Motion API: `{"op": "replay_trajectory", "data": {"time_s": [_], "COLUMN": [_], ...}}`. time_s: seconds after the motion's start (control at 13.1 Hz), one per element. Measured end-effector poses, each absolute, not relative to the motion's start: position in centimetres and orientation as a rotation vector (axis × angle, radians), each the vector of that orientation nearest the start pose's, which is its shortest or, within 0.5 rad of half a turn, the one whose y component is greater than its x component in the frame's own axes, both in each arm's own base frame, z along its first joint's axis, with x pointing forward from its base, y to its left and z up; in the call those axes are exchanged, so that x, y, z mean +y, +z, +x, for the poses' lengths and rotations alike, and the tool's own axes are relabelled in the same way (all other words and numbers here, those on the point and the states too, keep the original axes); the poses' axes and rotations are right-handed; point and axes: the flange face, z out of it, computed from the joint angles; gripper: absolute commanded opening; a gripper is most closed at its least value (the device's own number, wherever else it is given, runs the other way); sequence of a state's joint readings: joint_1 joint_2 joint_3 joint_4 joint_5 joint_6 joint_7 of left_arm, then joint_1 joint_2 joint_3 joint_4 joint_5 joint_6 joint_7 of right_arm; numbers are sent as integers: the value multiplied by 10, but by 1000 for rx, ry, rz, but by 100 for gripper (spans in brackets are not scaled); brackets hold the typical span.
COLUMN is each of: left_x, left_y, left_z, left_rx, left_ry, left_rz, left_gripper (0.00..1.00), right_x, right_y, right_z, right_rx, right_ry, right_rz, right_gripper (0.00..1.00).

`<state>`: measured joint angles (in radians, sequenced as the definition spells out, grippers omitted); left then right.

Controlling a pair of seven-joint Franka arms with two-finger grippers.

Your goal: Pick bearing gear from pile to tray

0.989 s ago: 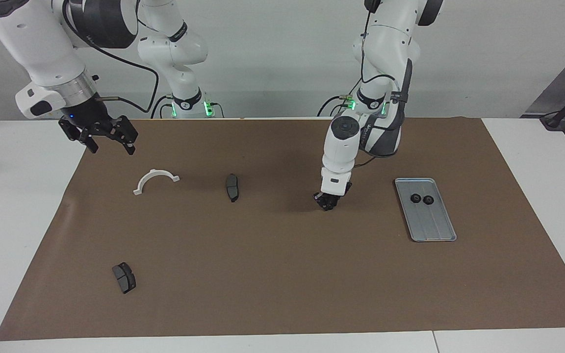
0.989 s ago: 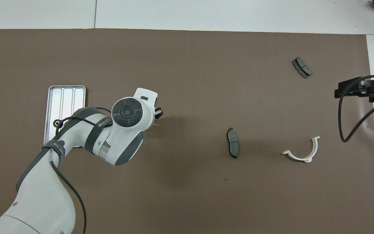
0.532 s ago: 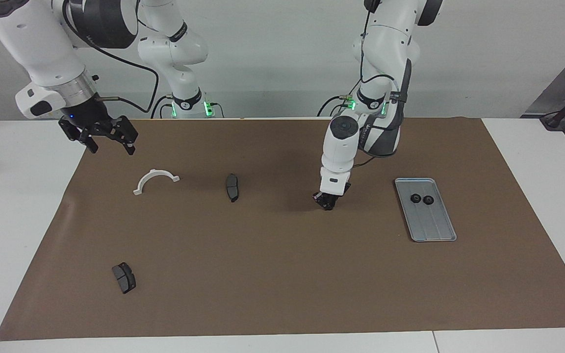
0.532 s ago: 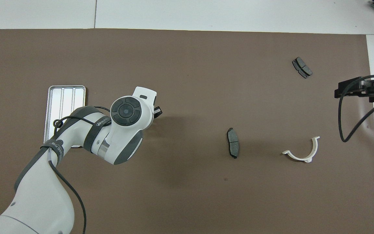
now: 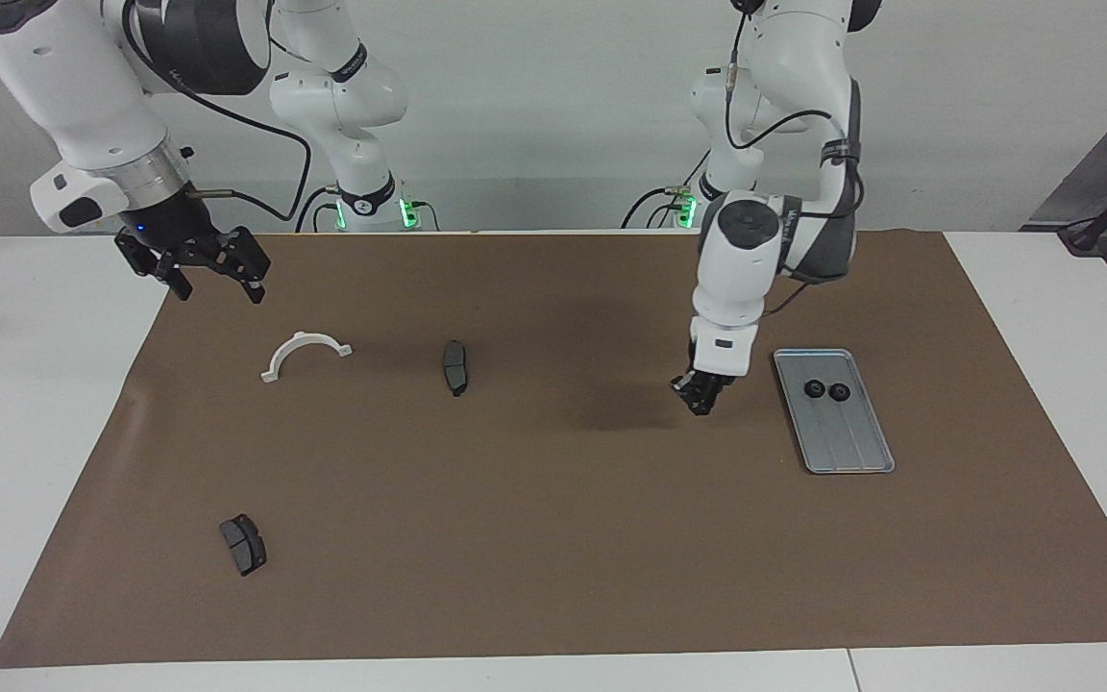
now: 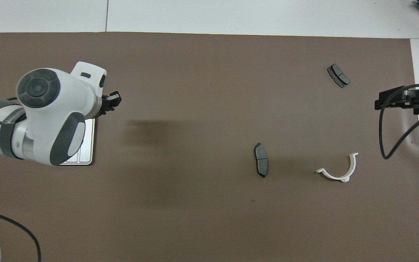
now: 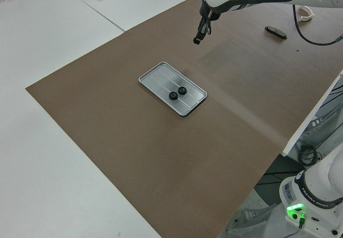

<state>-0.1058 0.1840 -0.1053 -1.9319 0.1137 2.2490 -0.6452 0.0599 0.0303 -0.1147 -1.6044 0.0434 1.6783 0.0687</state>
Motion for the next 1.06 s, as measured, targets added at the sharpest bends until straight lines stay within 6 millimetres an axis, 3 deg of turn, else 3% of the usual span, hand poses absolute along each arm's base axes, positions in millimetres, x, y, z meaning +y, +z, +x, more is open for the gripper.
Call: {"op": "replay_trajectory", "data": {"time_s": [0.15, 0.3, 0.38, 0.53, 0.61, 0.68, 0.76, 0.91, 1.06], "left_x": [-57, -11, 1, 4, 1, -1, -4, -8, -11], "left_y": [398, 382, 372, 349, 337, 326, 319, 313, 329], "left_z": [606, 601, 597, 590, 588, 588, 588, 590, 597], "left_rx": [-441, -317, -265, -209, -198, -190, -184, -173, -163], "left_ry": [-200, -147, -131, -148, -155, -156, -155, -157, -167], "left_rz": [-3085, -3100, -3106, -3115, -3119, -3124, -3127, -3132, -3131], "left_gripper": [0, 0, 0, 2, 30, 90, 100, 100, 100], "right_x": [-26, -26, -26, -26, -26, -26, -26, -26, -26], "right_y": [601, 601, 601, 601, 601, 601, 601, 601, 601], "right_z": [572, 572, 572, 572, 572, 572, 572, 572, 572], "right_rx": [197, 197, 197, 197, 197, 197, 197, 197, 197], "right_ry": [-67, -67, -67, -67, -67, -67, -67, -67, -67], "right_rz": [-3095, -3095, -3095, -3095, -3095, -3095, -3095, -3095, -3095], "right_gripper": [100, 100, 100, 100, 100, 100, 100, 100, 100]}}
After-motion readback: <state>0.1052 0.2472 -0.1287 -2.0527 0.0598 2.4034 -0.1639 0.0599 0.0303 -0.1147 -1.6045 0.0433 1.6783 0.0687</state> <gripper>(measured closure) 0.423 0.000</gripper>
